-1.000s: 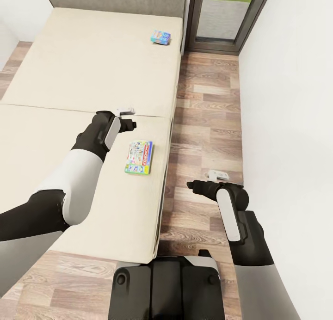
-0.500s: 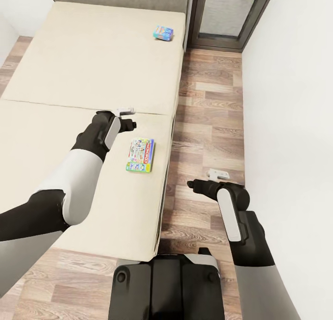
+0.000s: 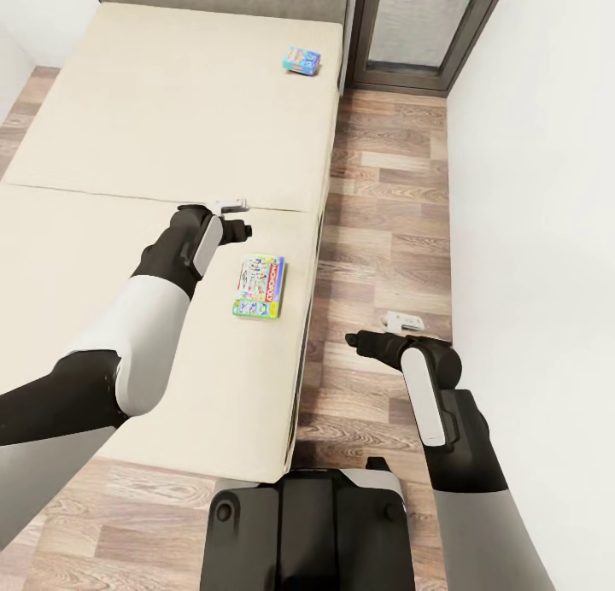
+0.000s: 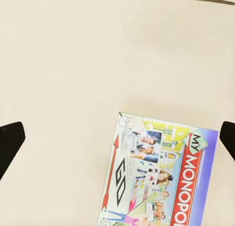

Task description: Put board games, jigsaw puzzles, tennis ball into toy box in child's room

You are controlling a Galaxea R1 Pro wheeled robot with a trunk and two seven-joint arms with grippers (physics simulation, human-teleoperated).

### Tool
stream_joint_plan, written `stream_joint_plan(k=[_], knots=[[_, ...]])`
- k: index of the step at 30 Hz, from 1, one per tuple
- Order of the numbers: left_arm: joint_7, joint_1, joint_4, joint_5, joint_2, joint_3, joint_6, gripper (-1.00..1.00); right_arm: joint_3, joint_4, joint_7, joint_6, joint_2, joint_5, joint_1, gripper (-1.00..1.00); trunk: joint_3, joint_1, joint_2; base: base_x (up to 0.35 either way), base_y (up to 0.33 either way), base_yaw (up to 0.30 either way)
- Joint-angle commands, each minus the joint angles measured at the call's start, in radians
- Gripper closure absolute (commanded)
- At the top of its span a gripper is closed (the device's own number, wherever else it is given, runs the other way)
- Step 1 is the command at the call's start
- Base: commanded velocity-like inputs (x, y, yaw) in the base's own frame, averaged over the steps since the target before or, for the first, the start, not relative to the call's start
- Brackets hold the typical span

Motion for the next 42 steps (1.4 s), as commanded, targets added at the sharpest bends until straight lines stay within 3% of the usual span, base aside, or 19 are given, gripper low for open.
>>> stream_joint_plan(k=[1, 42], knots=[[0.001, 0.000, -0.001, -0.001, -0.001, 0.005, 0.004, -1.00, 0.000, -0.001, -0.010, 0.003, 0.000, -0.010, -0.001, -1.00, -0.001, 0.001, -0.002, 0.000, 0.000, 0.000], [-0.005, 0.000, -0.001, -0.001, -0.001, 0.005, 0.003, -1.00, 0.000, -0.002, -0.010, 0.003, 0.000, -0.010, -0.002, -1.00, -0.006, 0.001, -0.002, 0.000, 0.000, -0.045]])
